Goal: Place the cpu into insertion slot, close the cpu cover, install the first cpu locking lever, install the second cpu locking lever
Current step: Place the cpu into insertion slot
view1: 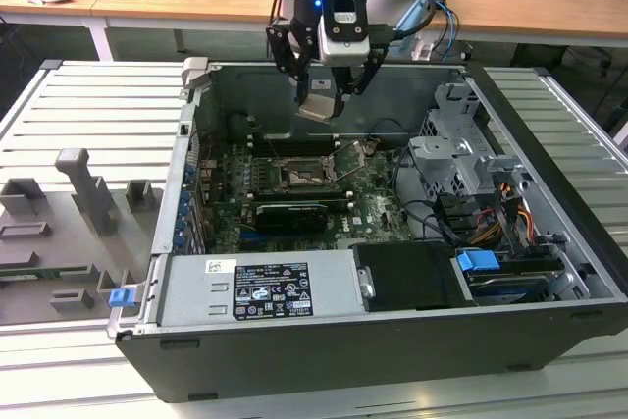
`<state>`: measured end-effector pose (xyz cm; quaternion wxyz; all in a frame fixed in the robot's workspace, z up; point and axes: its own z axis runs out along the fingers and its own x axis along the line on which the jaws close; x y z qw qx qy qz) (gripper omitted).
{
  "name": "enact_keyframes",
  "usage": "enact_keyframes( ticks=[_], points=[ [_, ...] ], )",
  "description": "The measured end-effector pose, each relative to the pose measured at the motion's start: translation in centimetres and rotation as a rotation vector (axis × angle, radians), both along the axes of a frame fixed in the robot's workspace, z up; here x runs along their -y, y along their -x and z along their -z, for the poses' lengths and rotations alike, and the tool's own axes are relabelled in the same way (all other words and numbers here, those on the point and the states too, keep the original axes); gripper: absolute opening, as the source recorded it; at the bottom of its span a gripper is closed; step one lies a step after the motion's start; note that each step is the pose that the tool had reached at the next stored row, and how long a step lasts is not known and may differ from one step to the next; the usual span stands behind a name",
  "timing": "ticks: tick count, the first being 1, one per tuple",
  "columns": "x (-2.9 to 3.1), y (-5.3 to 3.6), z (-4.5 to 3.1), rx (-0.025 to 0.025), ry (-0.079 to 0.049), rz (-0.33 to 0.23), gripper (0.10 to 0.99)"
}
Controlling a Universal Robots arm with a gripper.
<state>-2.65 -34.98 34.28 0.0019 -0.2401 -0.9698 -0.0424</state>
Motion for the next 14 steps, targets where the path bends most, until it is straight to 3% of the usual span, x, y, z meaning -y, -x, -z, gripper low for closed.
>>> enact_keyframes(
  ticks=[14],
  points=[
    [0.00, -0.01, 0.47, 0.0000, 0.001, 0.137, 0.529]
  ],
)
